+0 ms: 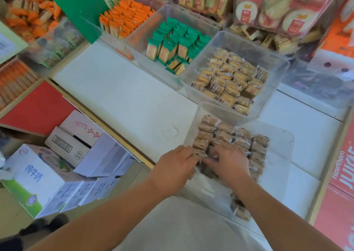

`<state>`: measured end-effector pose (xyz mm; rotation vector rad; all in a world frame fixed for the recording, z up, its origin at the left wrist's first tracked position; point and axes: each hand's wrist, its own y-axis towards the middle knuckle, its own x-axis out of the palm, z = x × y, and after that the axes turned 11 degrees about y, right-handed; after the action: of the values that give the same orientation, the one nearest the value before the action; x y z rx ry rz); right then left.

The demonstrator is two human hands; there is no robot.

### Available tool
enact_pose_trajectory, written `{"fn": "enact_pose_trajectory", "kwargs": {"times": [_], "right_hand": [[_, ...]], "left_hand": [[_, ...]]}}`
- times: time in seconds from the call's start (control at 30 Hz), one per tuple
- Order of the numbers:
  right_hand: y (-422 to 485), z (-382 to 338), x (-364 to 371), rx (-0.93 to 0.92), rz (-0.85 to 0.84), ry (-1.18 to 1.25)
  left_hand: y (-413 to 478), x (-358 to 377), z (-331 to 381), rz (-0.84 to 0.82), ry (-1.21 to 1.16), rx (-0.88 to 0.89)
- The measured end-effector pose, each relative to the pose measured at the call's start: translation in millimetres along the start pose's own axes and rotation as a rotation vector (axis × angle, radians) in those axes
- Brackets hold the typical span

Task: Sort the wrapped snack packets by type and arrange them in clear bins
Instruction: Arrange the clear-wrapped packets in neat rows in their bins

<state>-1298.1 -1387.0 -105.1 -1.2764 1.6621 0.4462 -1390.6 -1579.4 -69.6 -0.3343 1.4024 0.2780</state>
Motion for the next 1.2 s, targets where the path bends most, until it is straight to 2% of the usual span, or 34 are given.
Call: {"fn": "enact_pose_trajectory", "kwargs": {"times": [0.13, 0.27, 0.37, 0.47, 0.53, 0.6, 0.73, 0.83, 0.9, 1.07, 1.2], "right_hand": [[-21, 13, -14, -0.017, 0.009, 0.186], [-55, 28, -30, 0.067, 0.009, 0.388], [-81, 51, -34, -0.055, 0.113, 0.201], [-96, 63, -33, -0.119, -0.082, -0.048], [-102, 66, -27, -0.065, -0.209, -0.156], [-107, 64, -20, -0.033, -0.265, -0.208], [-114, 61, -13, 0.000, -0.229, -0.320], [-121, 55, -12, -0.023, -0.141, -0.285], [-125, 55, -10, -0.044, -0.166, -0.255], [-118, 60, -15, 0.028, -0.317, -0.145], [-119, 57, -22, 0.013, -0.323, -0.163]], "left_hand": [[7, 1, 17, -0.336, 0.176, 0.099], [18, 5, 11, -0.339, 0.421, 0.276], [24, 12, 6, -0.302, 0.434, 0.267], [31, 12, 6, -0.217, 0.454, 0.199], [33, 16, 8, -0.214, 0.480, 0.139], [33, 18, 10, -0.188, 0.498, 0.098], [25, 12, 6, -0.076, 0.391, 0.068], [14, 14, 0, 0.029, 0.308, 0.066], [6, 14, 3, 0.056, 0.254, 0.081], [-9, 12, 21, 0.074, 0.102, 0.081], [-21, 15, 42, -0.063, -0.184, -0.020]]}}
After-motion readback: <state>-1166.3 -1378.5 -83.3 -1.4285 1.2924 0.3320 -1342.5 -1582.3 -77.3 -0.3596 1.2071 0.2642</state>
